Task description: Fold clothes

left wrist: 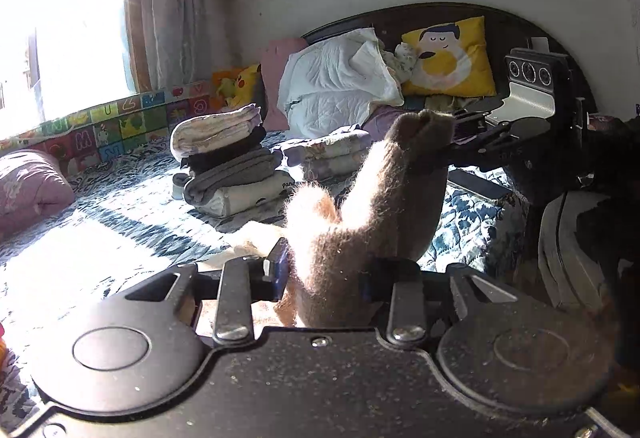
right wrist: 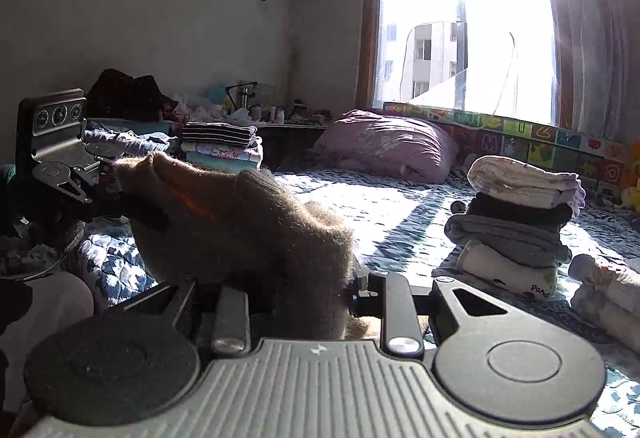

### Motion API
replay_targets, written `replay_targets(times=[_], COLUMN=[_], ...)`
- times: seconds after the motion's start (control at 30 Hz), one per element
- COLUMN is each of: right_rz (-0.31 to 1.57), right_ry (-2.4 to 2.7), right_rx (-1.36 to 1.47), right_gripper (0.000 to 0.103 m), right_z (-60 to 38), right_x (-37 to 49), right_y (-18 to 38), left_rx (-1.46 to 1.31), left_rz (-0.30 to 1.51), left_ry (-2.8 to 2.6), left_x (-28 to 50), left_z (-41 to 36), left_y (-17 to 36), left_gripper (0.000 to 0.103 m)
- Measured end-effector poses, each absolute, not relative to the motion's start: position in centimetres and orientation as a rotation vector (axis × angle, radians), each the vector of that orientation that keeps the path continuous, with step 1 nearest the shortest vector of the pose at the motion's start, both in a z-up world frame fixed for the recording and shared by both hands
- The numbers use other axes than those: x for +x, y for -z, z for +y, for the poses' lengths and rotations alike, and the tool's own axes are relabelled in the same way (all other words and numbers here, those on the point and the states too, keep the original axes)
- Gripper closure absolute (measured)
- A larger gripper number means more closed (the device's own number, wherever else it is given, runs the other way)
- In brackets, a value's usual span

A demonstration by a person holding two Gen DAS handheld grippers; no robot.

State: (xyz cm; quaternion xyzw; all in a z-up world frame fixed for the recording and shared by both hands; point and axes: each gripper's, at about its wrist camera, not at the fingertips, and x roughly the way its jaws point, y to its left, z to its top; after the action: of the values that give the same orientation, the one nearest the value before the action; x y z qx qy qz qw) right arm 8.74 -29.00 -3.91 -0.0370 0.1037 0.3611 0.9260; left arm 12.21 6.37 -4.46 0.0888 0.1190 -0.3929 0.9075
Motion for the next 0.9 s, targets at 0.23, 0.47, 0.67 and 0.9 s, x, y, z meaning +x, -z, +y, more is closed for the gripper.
replay_targets(times=[0.23, 0.47, 0.67, 0.9], right_rz=[0.313, 0.402, 0.442, 0.495], right_ry=[-0.726, -0.667, -0.636, -0.619], right_rx=[0.326, 0.467, 0.567, 0.606], right_gripper=[0.079, 0.083, 0.088, 0.089], right_z=[-30.3, -29.4, -29.0, -28.8], right_x=[18.6, 27.9, 33.5, 37.4], right_y=[5.9, 8.4, 11.3, 13.7], left_rx=[-0.191, -0.359, -0.502, -0.512], left_rz=[0.274, 0.32, 0.349, 0.486], left_ry=[0.767, 0.704, 0.7, 0.637], left_x=[19.2, 27.2, 32.0, 36.4], left_z=[7.8, 9.5, 10.8, 11.2], left_y=[5.4, 6.9, 9.9, 12.7], left_gripper=[0.075, 0.079, 0.081, 0.085])
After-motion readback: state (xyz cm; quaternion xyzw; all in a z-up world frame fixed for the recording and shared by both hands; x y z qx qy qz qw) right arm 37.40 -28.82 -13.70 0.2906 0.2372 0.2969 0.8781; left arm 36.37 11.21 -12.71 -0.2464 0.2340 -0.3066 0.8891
